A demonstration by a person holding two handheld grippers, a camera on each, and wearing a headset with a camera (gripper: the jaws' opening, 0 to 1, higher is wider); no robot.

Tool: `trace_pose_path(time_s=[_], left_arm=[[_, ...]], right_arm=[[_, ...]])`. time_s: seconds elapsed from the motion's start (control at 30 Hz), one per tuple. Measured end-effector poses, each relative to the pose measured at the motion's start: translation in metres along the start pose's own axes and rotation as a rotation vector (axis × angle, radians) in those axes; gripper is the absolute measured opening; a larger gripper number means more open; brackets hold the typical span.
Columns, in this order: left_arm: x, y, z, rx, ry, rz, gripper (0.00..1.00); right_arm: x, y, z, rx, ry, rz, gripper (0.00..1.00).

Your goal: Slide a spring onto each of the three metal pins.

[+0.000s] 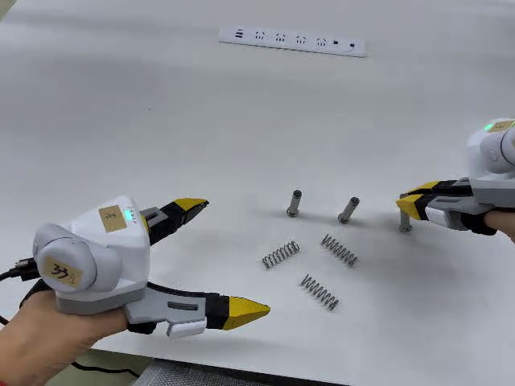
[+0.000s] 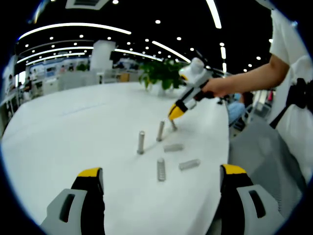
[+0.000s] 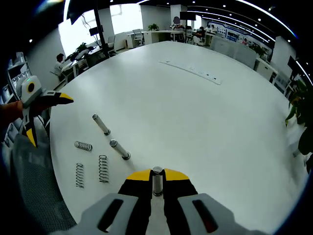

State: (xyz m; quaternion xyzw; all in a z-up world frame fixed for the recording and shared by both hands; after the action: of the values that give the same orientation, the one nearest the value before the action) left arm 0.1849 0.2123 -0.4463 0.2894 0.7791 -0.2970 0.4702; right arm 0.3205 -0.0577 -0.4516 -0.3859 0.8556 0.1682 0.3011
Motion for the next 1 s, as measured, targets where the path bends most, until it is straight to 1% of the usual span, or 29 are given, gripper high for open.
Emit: trace_pose_path(time_s=[0.6,1.0], left_arm=[[-0.002,-0.003,0.001,0.008,0.006,0.008,1.0],[-0.004,-0.005,0.002,0.012,0.006,0.012,1.0]], right_arm=[[0.003,-0.001,-0.005,0.011,-0.06,0.009,0.09],[0.01,0.001,-0.012,0.017,-0.074,0.019,0.09]])
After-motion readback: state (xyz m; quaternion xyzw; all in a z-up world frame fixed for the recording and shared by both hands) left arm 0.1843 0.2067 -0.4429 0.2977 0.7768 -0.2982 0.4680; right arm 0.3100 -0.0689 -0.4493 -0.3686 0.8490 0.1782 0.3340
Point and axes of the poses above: the centre of the closed fingertips' face, and the gripper's own axes: z roughly forward along the fingers, y roughly to its left, x roughly out of its underside, the point moved 7 cm from there along -z, roughly backward along the fingers, and after that the axes turned 3 degrees about -y, right-handed, at the moved point
